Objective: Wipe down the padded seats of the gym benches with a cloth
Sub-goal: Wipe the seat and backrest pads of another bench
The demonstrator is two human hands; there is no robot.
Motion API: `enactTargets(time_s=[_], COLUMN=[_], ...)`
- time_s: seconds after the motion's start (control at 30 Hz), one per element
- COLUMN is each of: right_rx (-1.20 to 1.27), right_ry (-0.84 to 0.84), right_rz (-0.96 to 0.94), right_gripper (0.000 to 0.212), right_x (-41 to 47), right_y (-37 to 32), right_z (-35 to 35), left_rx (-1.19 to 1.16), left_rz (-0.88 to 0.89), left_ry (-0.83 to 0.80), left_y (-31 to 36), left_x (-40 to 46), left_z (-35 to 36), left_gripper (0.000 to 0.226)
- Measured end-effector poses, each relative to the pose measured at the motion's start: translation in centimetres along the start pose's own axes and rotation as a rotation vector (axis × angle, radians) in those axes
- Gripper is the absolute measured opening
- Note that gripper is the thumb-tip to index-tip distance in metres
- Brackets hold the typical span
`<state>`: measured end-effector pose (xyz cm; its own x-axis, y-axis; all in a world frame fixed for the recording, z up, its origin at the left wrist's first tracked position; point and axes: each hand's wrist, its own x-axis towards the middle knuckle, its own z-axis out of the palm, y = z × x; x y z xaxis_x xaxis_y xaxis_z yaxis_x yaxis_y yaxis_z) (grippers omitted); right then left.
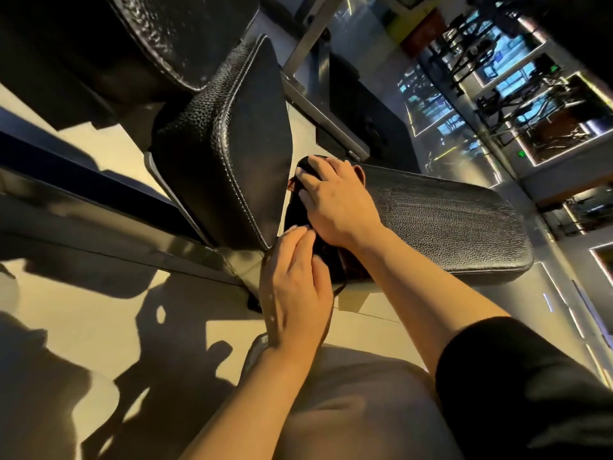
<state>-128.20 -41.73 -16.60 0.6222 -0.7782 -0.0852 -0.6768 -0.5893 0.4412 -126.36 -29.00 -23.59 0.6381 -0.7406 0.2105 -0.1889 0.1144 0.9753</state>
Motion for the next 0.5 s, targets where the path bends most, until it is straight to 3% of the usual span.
enactTargets(time_s=[0.17, 0.4, 0.5], right_rx=[0.032, 0.080, 0.064], right_ry=[-0.052, -0.084, -0.066], right_rz=[0.036, 0.117, 0.179], right_gripper=[0.045, 0.047, 0.047], right_x=[2.9, 0.4, -1.8], right_y=[0.3, 2.4, 4.9], right_z=[0.5, -0.5, -1.2], left_rx=[0.045, 0.062, 0.139], left_rz=[0.037, 0.051, 0.183], left_ry=[-0.054, -0.134, -0.236], left_y=[-0.6, 2.0, 3.7], left_x=[0.8, 0.8, 0.0], left_z=[0.0, 0.6, 1.3], left_gripper=[0.043, 0.033, 0.038])
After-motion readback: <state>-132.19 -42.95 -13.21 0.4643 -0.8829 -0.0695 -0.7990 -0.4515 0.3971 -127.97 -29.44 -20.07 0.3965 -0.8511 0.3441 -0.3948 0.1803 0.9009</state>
